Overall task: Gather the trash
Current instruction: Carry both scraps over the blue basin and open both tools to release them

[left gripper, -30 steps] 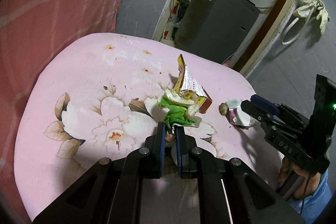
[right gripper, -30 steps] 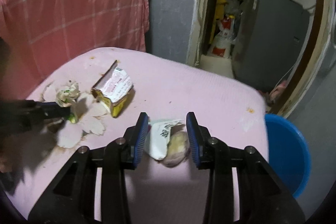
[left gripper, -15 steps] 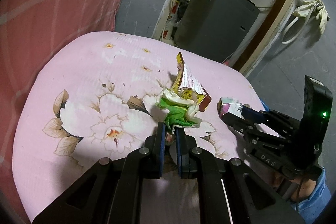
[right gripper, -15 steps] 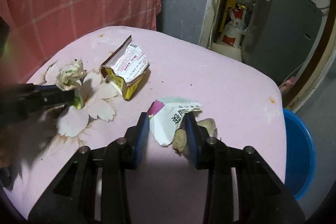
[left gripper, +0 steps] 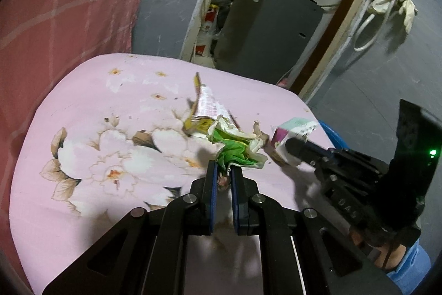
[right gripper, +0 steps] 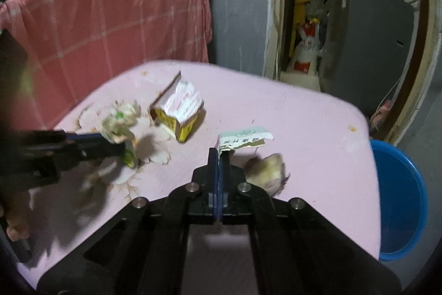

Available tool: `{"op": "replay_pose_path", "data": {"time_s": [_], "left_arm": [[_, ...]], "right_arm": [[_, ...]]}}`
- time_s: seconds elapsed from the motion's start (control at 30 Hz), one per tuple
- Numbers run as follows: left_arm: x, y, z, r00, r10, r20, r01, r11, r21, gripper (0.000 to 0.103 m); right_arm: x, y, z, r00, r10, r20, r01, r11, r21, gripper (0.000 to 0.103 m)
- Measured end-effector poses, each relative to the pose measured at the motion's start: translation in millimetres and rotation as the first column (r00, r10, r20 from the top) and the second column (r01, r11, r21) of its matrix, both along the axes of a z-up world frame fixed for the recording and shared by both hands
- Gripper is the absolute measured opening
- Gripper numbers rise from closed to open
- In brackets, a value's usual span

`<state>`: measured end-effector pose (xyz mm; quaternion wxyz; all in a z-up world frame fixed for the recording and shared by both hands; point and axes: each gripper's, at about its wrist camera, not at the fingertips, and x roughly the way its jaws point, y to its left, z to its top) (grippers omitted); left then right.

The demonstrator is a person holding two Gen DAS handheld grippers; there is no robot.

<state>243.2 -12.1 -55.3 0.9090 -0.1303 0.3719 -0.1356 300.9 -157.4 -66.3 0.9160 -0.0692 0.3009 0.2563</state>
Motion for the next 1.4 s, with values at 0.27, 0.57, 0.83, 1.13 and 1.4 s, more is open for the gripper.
{"op": "replay_pose_path", "data": {"time_s": [0.27, 0.57, 0.83, 1.13, 1.4], "left_arm": [[6, -26, 25, 0.994, -0.041, 0.099, 0.042, 0.999, -0.008, 0.007], [19, -89, 75, 0.954, -0.138, 0.268, 0.148, 0.989, -0.02, 0.007], [47, -159, 95, 0.905, -0.23, 0.359, 0.256, 0.966, -0.026, 0.007], [97, -226, 81, 0.908, -0.31, 0.282, 0.322, 0.947, 0.003, 0.007], [141, -255, 32, 0.938, -0.342, 0.059, 0.341, 0.94, 0.029, 0.008]], "right_arm": [[-34, -37, 40, 0.977, -0.076, 0.2, 0.063, 0.995, 0.071, 0.001], [-51, -103, 93, 0.914, -0.216, 0.344, 0.178, 0.974, 0.139, 0.001], [-41, -157, 114, 0.856, -0.297, 0.423, 0.272, 0.955, 0.121, 0.001], [-10, -216, 92, 0.863, -0.395, 0.314, 0.367, 0.919, 0.146, 0.002], [32, -254, 42, 0.88, -0.468, 0.078, 0.451, 0.877, 0.167, 0.004]]}}
